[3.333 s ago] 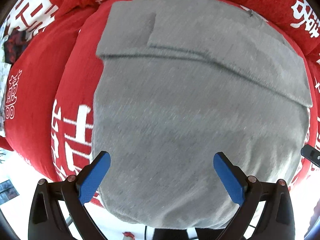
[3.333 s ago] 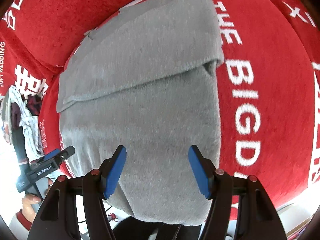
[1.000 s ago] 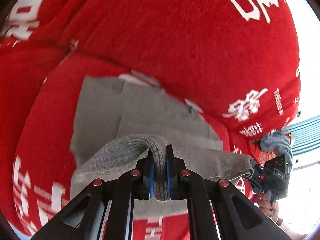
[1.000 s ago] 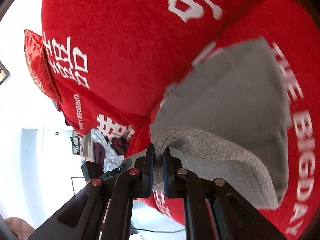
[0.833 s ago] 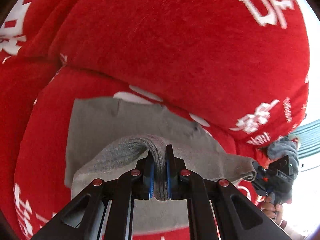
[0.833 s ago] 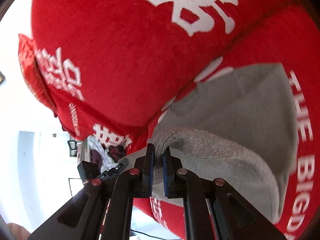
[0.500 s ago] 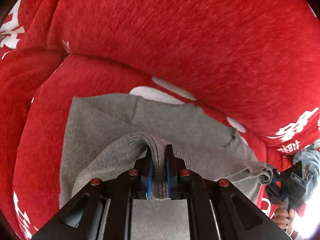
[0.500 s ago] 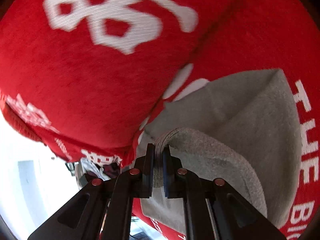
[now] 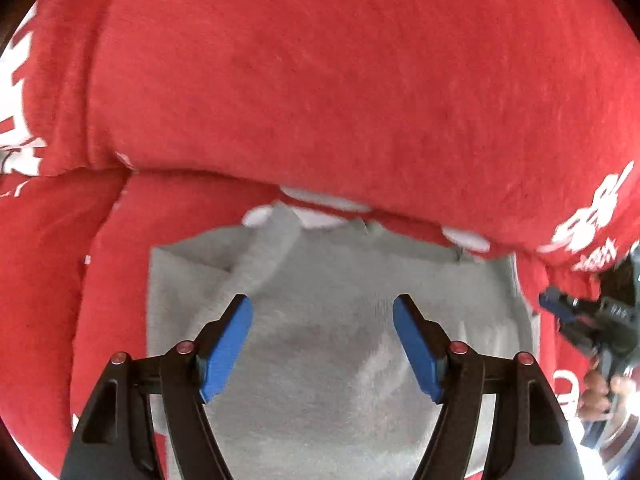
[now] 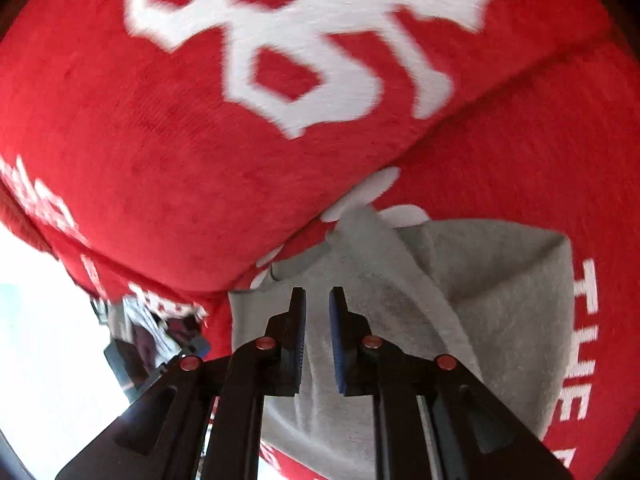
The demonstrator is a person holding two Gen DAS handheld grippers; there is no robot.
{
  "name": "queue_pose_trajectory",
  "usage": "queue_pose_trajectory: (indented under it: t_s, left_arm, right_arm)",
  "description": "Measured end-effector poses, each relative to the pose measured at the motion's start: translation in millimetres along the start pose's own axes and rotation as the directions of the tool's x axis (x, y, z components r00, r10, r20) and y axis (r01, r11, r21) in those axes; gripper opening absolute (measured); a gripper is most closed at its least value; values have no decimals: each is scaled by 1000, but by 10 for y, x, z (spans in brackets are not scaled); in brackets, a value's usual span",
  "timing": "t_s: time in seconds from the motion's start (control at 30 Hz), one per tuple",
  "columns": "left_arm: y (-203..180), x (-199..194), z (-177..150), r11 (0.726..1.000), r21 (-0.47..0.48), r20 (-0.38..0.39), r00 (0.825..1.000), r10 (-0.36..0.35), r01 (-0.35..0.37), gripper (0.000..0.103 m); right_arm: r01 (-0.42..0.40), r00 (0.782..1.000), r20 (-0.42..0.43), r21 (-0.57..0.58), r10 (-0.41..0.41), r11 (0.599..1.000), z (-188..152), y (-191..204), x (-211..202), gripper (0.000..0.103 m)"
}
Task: Fold small clothes
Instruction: 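Open both grippers and release the folded sweater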
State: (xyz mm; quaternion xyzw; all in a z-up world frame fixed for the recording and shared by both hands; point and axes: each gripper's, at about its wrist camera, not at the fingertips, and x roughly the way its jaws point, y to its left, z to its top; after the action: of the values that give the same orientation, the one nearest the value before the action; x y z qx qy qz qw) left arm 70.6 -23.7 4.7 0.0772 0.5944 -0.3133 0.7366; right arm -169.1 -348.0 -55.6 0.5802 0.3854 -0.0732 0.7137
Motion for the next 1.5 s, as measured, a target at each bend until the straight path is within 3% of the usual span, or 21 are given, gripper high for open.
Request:
queue_pose_trajectory:
  t_s: [0.1, 0.17, 0.3, 0.33, 0.37, 0.43, 0.47, 0.5, 0.63, 0.83, 0.97, 1.03, 1.3, 1.5]
  left_arm:
    - [-65, 295, -36, 1000, -6, -45, 999, 28, -28, 74]
    - [-12, 479, -45, 995, -46, -58, 995, 86, -89, 74]
    - [209, 559, -46, 986, -127, -46, 994, 102, -107, 74]
    - [234, 548, -34, 986, -126, -44, 993, 106, -111, 74]
    - [264, 535, -15, 986, -116, -48, 992, 117, -122, 74]
    - [305, 515, 1, 985, -107, -49, 990, 133, -138, 74]
    - [347, 488, 6, 982, -111, -48, 988, 150, -154, 74]
    - [376, 467, 3, 980, -118, -50, 987, 153, -158, 74]
    - [481, 300, -54, 972, -119, -55, 979, 197, -203, 74]
    - [713, -11, -308, 971, -125, -84, 977, 197, -206, 74]
    - [808, -158, -576, 972, -107, -111, 974, 196, -208, 74]
    - [834, -192, -678, 975, -104, -123, 975, 184, -197, 74]
    - [1006, -277, -1027, 993, -66, -176, 981, 84, -97, 74]
    - [1036, -236, -1158, 999, 0, -242, 970, -40, 41, 74]
  right_arm:
    - [70, 996, -52, -57, -73, 996, 5, 34, 210, 15]
    - [136, 988, -62, -72, -140, 988, 17, -36, 330, 15]
    - [241, 970, -16, -34, -242, 970, 84, -339, 318, 15]
    - [245, 970, 4, -9, -245, 970, 111, -437, 263, 6]
    - [217, 976, 19, 26, -218, 976, 140, -535, 191, 4]
    - [227, 972, 45, 64, -230, 972, 175, -631, 83, 4]
    - [278, 957, 60, 70, -282, 958, 192, -660, 22, 13]
    - [306, 948, 61, 80, -311, 949, 201, -691, -23, 13]
    - [282, 957, 49, 99, -287, 954, 128, -755, -215, 13]
    - [217, 973, 52, 109, -224, 970, -178, -677, -550, 14]
    - [193, 980, 37, 107, -198, 975, -420, -524, -588, 33]
    - [182, 982, 31, 85, -186, 980, -559, -411, -586, 33]
    - [114, 991, -68, 4, -114, 993, -1355, 77, -193, 33]
    - [59, 980, -194, 77, -43, 995, -2111, 260, 472, 38]
